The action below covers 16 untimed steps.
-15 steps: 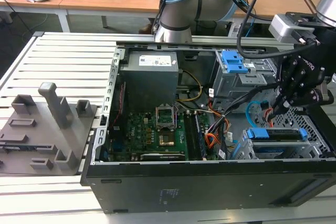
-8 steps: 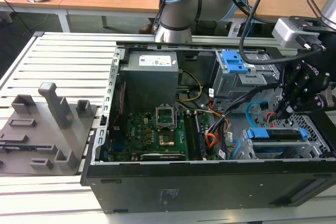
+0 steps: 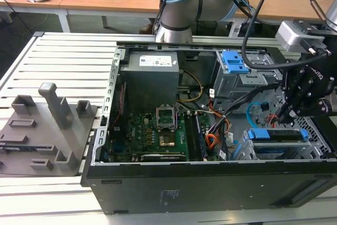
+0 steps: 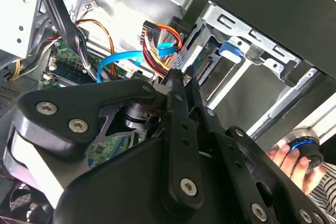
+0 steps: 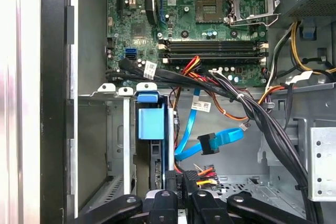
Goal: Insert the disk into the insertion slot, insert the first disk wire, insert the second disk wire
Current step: 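Insert the first disk wire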
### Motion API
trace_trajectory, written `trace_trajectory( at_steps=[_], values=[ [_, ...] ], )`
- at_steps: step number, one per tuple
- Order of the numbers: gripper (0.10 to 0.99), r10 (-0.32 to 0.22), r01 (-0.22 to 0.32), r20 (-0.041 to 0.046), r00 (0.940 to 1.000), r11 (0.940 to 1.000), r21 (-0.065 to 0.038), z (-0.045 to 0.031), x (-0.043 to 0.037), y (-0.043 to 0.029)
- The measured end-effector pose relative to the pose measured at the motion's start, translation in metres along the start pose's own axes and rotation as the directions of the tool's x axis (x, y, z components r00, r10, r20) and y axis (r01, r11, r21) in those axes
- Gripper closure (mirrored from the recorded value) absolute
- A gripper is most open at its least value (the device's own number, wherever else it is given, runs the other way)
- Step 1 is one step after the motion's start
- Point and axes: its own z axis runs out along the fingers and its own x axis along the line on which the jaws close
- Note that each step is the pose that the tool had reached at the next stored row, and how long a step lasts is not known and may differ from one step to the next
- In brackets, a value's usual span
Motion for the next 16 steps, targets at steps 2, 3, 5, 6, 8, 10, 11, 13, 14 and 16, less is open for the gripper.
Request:
trace_trajectory(
  at_steps=[2, 3, 5, 6, 8, 10, 11, 13, 14, 16],
  values=[
    [0.914, 0.000, 0.000, 0.0000, 1.0000, 1.0000, 0.000, 0.0001, 0.0020, -0.0001],
    [0.914, 0.000, 0.000, 0.0000, 1.0000, 1.0000, 0.000, 0.0002, 0.0038, -0.0001],
    [0.914, 0.000, 0.000, 0.0000, 1.0000, 1.0000, 0.000, 0.0005, 0.0062, -0.0002],
    [0.914, 0.000, 0.000, 0.0002, 1.0000, 1.0000, 0.000, 0.0007, 0.0066, -0.0002],
    [0.914, 0.000, 0.000, 0.0000, 1.0000, 1.0000, 0.000, 0.0017, 0.0069, -0.0006],
    [0.914, 0.000, 0.000, 0.0000, 1.0000, 1.0000, 0.000, 0.0027, 0.0071, -0.0018],
    [0.914, 0.000, 0.000, 0.0001, 1.0000, 1.0000, 0.000, 0.0030, 0.0074, -0.0023],
    [0.914, 0.000, 0.000, -0.0001, 1.0000, 1.0000, 0.000, 0.0039, 0.0105, -0.0036],
    [0.914, 0.000, 0.000, 0.0001, 1.0000, 1.0000, 0.000, 0.0047, 0.0108, -0.0040],
    [0.914, 0.000, 0.000, 0.0000, 1.0000, 1.0000, -0.001, 0.0060, 0.0117, -0.0047]
  ],
)
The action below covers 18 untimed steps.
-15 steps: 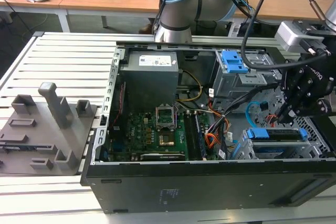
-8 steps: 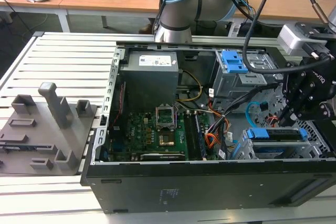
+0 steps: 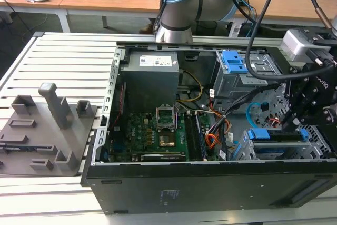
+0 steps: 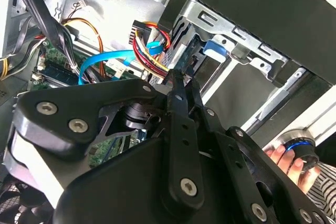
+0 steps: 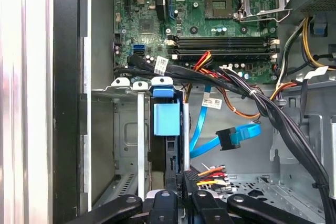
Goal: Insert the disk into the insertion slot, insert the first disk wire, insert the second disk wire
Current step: 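Insert the first disk wire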
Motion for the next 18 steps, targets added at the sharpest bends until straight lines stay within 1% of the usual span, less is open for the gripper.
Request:
trace_trajectory(
  at_steps=[3, 5, 8, 9, 12, 16, 18],
  values=[
    [0.914, 0.000, 0.000, 0.0001, 1.0000, 1.0000, 0.000, 0.0020, 0.0026, -0.0016],
    [0.914, 0.000, 0.000, -0.0001, 1.0000, 1.0000, 0.000, 0.0030, 0.0028, -0.0026],
    [0.914, 0.000, 0.000, 0.0015, 1.0000, 1.0000, 0.000, 0.0040, 0.0026, -0.0039],
    [0.914, 0.000, 0.000, 0.0034, 1.0000, 1.0000, 0.000, 0.0049, 0.0025, -0.0045],
    [0.914, 0.000, 0.000, 0.0041, 1.0000, 1.0000, 0.000, 0.0054, 0.0026, -0.0051],
    [0.914, 0.000, 0.000, 0.0035, 1.0000, 1.0000, -0.001, 0.0110, 0.0033, -0.0060],
    [0.914, 0.000, 0.000, 0.0039, 1.0000, 1.0000, -0.001, 0.0113, 0.0032, -0.0061]
  ],
)
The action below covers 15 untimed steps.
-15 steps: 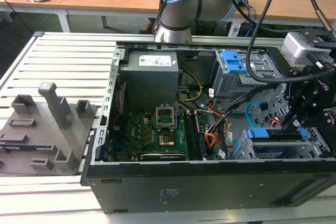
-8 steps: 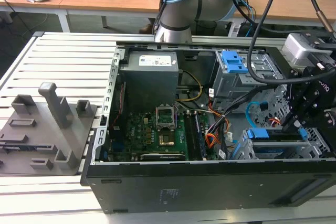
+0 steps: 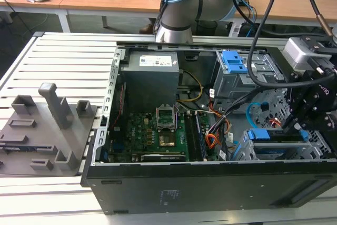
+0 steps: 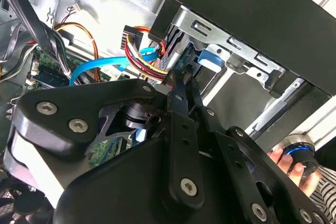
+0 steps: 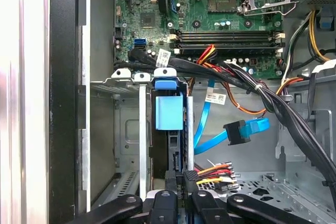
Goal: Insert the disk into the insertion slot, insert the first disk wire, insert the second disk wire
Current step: 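Insert the first disk wire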
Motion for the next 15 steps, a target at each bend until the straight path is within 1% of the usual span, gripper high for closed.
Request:
trace_trajectory(
  at_steps=[1, 2, 3, 4, 6, 7, 9, 11, 12, 13, 15],
  values=[
    [0.914, 0.000, 0.000, 0.0003, 1.0000, 1.0000, 0.000, 0.0001, 0.0000, 0.0000],
    [0.914, 0.000, 0.000, 0.0025, 1.0000, 1.0000, 0.000, 0.0009, -0.0001, -0.0001],
    [0.839, 0.000, 0.000, 0.0013, 1.0000, 1.0000, 0.000, 0.0006, 0.0000, -0.0001],
    [0.839, 0.000, 0.000, 0.0001, 1.0000, 1.0000, 0.000, -0.0002, 0.0000, -0.0001],
    [0.839, 0.000, 0.000, -0.0005, 1.0000, 1.0000, 0.000, -0.0143, 0.0005, 0.0006],
    [0.839, 0.000, 0.000, -0.0009, 1.0000, 1.0000, 0.000, -0.0185, 0.0006, 0.0008],
    [0.839, 0.000, 0.000, -0.0014, 1.0000, 1.0000, 0.000, -0.0328, 0.0011, 0.0015],
    [0.839, 0.000, 0.000, -0.0018, 1.0000, 1.0000, 0.000, -0.0398, 0.0008, 0.0018],
    [0.839, 0.000, 0.000, -0.0017, 1.0000, 1.0000, 0.000, -0.0419, 0.0001, 0.0019],
    [0.922, 0.000, 0.000, -0.0016, 1.0000, 1.0000, 0.000, -0.0423, -0.0001, 0.0020],
    [0.922, 0.000, 0.000, -0.0016, 1.0000, 1.0000, 0.000, -0.0424, -0.0001, 0.0020]
  ],
)
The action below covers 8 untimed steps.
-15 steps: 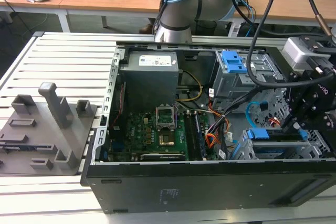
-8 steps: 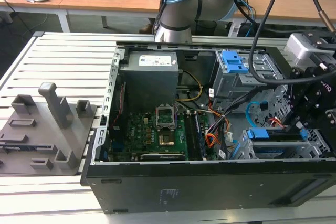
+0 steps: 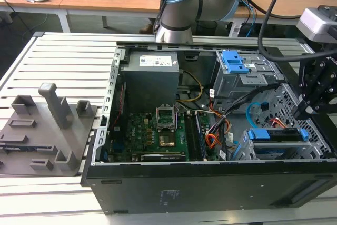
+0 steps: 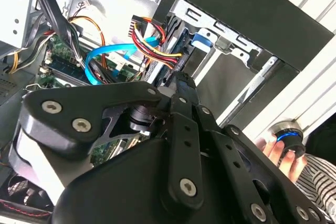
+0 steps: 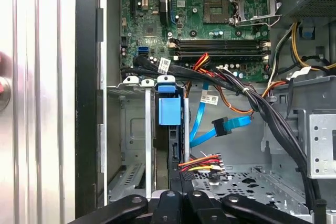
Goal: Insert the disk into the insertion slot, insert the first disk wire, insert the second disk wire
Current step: 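Insert the first disk wire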
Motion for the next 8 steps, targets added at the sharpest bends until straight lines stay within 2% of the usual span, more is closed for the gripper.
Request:
trace_trajectory(
  at_steps=[1, 8],
  values=[
    [0.980, 0.000, 0.000, -0.0003, 1.0000, 1.0000, 0.000, -0.0002, -0.0001, 0.0000],
    [0.980, 0.000, 0.000, -0.0003, 1.0000, 1.0000, 0.000, -0.0002, -0.0002, 0.0000]
  ],
)
